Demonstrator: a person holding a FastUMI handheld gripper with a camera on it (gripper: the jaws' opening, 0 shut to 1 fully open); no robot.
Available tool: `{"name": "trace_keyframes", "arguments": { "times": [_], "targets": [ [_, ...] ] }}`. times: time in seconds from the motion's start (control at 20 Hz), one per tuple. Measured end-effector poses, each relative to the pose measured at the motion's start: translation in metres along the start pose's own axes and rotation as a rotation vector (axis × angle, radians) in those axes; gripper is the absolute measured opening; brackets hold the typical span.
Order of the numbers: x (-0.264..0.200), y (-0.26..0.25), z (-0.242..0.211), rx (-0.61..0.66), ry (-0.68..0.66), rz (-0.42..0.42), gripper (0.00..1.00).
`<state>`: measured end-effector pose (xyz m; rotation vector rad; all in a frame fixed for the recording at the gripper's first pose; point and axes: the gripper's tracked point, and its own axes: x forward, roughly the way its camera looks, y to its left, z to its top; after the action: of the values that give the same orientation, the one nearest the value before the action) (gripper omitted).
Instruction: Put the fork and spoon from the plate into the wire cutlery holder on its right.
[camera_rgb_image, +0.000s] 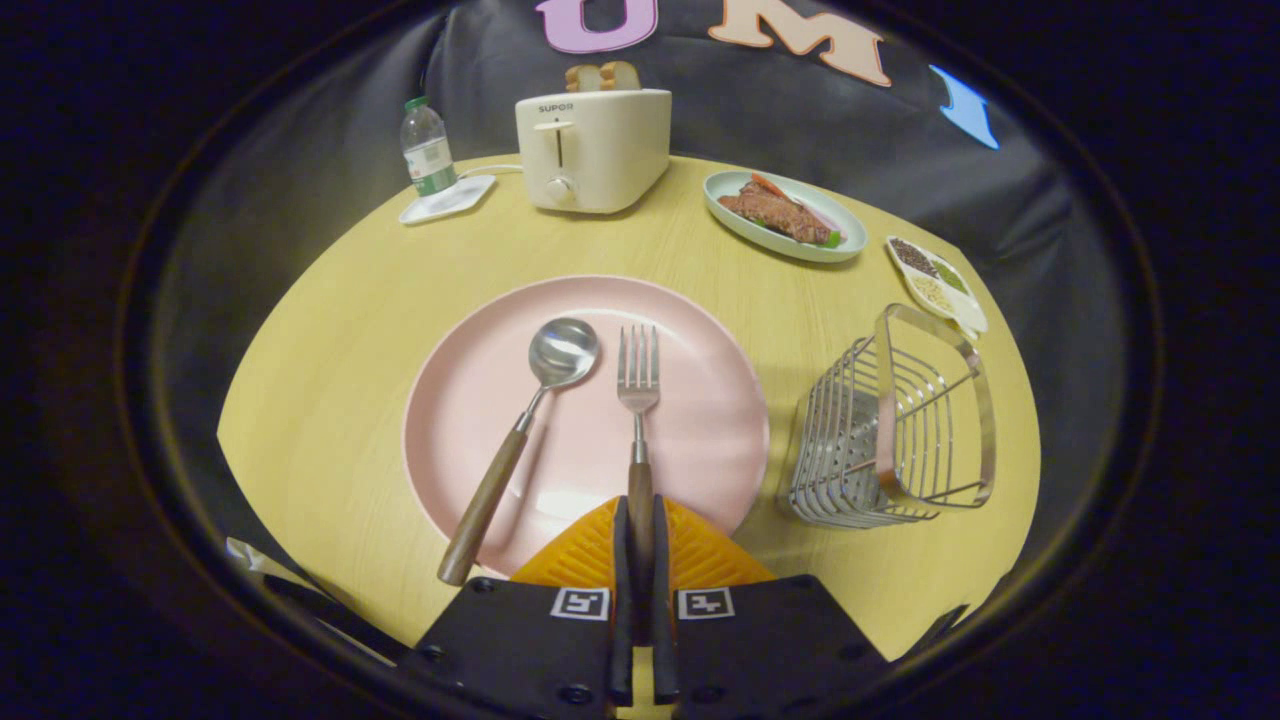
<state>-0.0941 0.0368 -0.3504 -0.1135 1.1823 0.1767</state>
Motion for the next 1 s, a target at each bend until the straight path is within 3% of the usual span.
{"name": "trace_keyframes", "arguments": {
  "times": [0.65, 1.0],
  "targets": [
    [-0.065, -0.039, 0.027, -0.213, 0.053, 0.068, 0.11],
    [-0.087, -0.082, 0.035, -0.328, 0.079, 0.031, 0.11]
  ]
}}
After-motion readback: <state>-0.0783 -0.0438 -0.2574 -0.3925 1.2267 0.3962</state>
